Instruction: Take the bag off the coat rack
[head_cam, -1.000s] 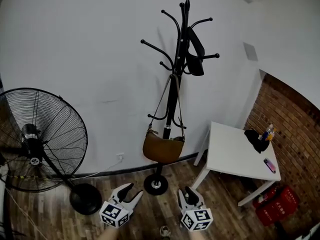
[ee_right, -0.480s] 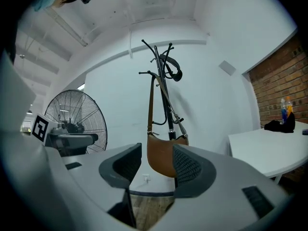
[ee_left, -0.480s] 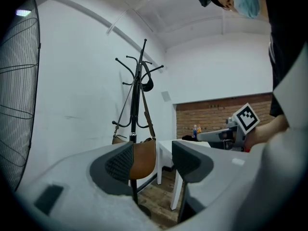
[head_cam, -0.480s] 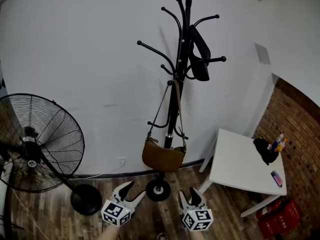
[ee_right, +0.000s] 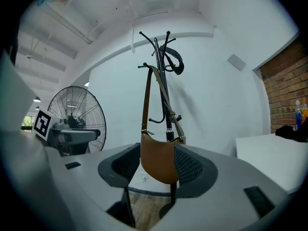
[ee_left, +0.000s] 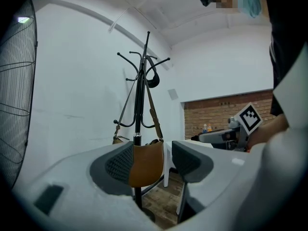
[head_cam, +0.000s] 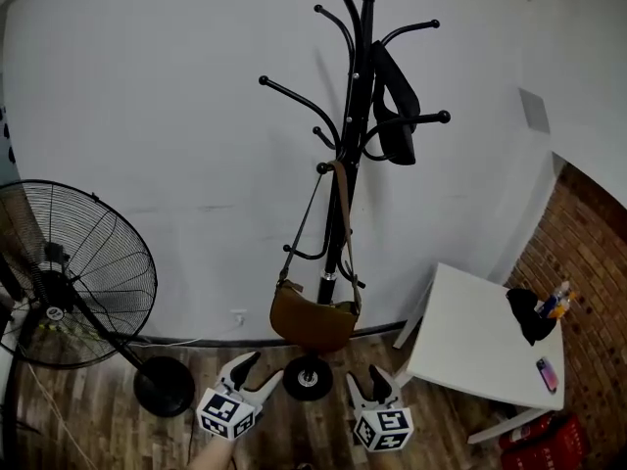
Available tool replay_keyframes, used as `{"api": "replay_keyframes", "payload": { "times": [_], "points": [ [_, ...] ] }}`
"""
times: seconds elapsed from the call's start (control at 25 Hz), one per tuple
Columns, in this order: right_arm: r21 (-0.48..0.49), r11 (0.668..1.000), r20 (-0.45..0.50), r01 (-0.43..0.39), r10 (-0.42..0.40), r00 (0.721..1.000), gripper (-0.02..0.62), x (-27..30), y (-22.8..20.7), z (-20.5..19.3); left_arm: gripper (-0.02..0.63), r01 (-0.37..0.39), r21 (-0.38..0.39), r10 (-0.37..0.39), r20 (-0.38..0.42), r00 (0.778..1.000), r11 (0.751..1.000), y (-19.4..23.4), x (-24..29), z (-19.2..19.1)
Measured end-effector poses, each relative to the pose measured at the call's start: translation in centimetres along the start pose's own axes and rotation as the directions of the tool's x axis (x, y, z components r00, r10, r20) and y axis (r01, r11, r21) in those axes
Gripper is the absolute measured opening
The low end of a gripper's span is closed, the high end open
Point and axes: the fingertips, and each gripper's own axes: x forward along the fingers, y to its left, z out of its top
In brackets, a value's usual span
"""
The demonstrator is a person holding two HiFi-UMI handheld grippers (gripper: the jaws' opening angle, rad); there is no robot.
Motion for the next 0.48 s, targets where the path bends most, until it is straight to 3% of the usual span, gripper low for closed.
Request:
{"api": "replay_keyframes", "payload": {
  "times": [0.48],
  "points": [
    [-0.050,0.998,0.011,-0.036,0.037,0.999,0.201,4.1,-2.3,1.5,0.242,-0.073,-0.016,0.073,0.001,0.997,0.997,1.5,3.2,-0.1]
  ]
}}
